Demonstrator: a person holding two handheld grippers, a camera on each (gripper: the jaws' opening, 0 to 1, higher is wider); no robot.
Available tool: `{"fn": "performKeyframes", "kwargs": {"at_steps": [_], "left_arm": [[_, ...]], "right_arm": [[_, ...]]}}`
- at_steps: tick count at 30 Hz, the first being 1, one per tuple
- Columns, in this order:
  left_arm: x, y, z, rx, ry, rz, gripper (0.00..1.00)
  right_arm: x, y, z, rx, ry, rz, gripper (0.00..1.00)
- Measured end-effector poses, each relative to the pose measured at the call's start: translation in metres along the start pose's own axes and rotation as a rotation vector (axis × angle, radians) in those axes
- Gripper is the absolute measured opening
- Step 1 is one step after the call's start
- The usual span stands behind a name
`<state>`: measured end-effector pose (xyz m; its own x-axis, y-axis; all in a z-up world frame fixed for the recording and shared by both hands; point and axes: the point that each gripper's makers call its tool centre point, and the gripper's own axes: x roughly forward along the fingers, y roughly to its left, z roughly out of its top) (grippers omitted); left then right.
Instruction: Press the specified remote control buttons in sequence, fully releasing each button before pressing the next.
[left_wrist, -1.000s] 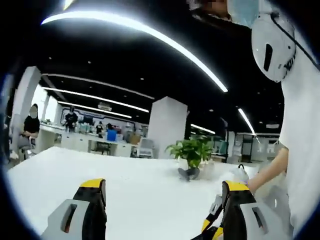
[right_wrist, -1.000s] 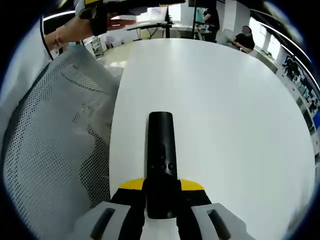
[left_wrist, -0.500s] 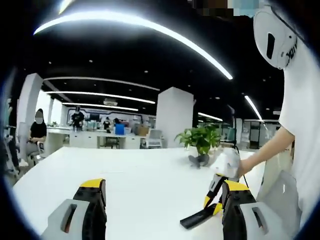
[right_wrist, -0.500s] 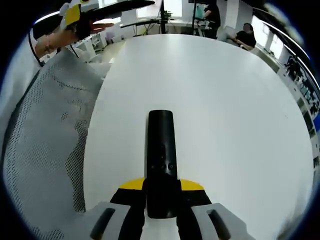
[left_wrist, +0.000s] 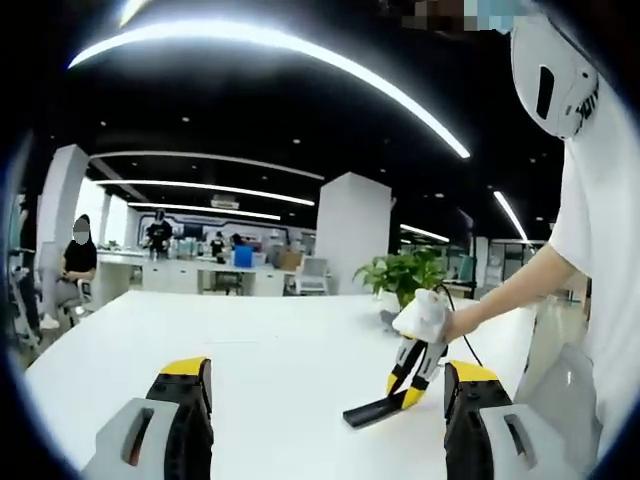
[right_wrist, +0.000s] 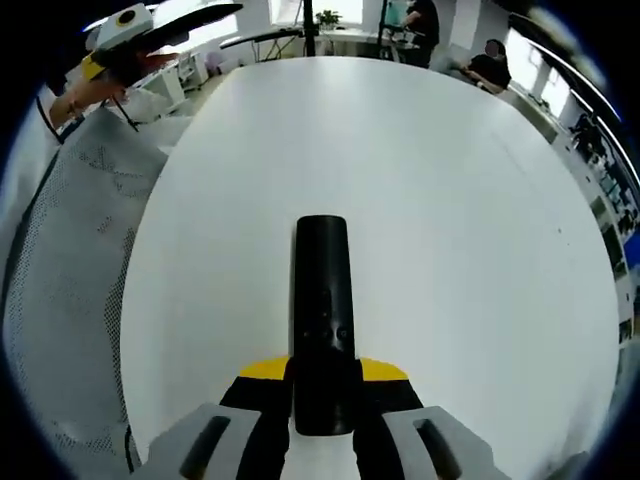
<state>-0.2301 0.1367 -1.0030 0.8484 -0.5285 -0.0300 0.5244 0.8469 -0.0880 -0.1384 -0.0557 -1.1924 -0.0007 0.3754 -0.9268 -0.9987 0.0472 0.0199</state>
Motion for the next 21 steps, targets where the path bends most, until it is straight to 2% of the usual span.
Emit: {"fn": "performKeyframes", "kwargs": {"at_steps": [8, 15, 21], "left_arm": [[-0.002, 0.001, -0.002, 0.002, 0.008, 0.005, 1.00], [-0.002, 0.003, -0.005, 0.005, 0.017, 0.006, 1.00], [-0.003, 0.003, -0.006, 0.006, 0.024, 0.010, 1.00]], "right_arm": [[0.000, -0.018, 0.003, -0.009, 0.017, -0.002, 0.21], [0.002, -0.046, 0.005, -0.070, 0.067, -0.017, 0.21], [0.002, -0.065, 0.007, -0.085, 0.086, -0.018, 0.21]]}}
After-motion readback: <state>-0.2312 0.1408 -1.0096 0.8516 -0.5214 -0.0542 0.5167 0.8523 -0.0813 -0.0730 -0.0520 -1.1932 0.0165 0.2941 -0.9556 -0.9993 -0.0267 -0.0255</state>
